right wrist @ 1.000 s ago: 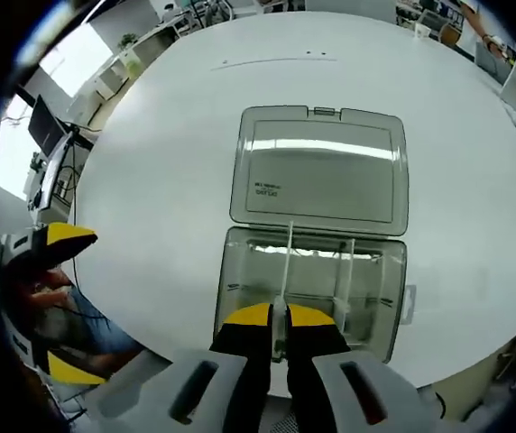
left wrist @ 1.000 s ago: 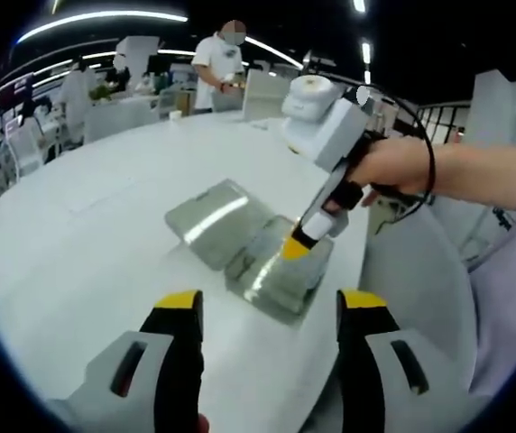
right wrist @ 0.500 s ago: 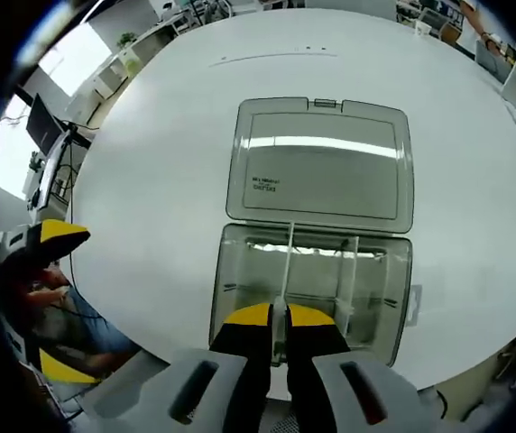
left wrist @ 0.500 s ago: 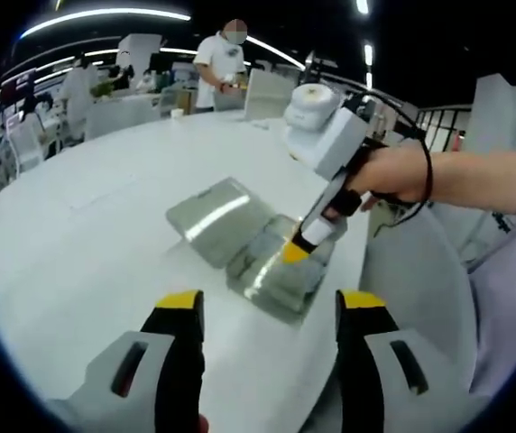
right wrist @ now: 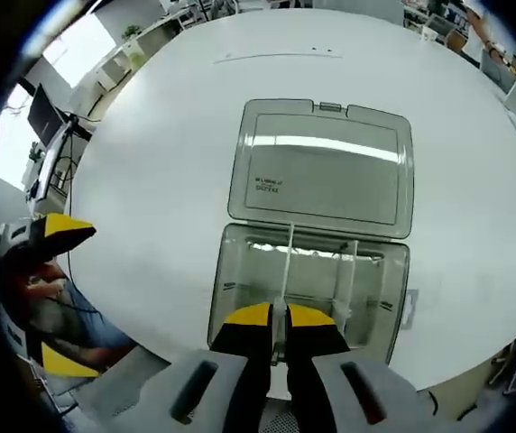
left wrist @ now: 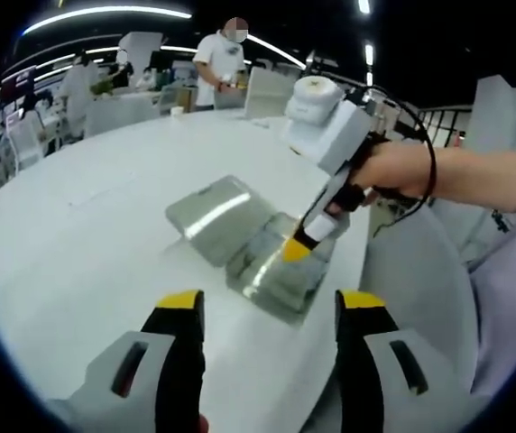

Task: Insert the divider into the dual guide fixture by aligning both edges with the guide slots and pushing it downward to the bottom, including one-sided entry, uneven engagement, binding, and posture correction.

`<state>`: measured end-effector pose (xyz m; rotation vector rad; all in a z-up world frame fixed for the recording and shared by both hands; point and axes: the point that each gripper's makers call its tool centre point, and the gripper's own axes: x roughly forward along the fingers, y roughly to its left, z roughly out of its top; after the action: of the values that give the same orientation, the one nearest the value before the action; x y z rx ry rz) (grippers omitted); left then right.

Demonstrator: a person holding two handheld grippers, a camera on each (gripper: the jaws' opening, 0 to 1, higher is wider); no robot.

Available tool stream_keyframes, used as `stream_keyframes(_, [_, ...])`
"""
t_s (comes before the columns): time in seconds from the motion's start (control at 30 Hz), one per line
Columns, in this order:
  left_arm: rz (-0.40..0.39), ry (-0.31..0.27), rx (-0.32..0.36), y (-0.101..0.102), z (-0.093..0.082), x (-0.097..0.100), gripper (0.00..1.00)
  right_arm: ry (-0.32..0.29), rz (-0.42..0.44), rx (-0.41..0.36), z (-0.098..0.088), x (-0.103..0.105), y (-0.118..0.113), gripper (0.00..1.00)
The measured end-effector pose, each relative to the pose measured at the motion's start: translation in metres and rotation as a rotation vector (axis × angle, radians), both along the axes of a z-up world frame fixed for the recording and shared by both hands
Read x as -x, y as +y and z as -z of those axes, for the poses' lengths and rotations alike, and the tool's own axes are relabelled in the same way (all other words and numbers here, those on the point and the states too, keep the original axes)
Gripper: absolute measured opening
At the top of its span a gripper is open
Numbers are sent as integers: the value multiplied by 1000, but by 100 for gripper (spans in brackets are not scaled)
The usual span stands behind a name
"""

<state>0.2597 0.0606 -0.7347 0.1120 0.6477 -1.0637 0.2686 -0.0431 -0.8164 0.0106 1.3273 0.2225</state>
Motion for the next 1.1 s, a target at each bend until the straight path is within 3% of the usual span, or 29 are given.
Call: stream_keyframes(1.1, [-22, 11, 7, 8, 4, -4, 55, 36, 14, 2, 24, 2, 2, 0])
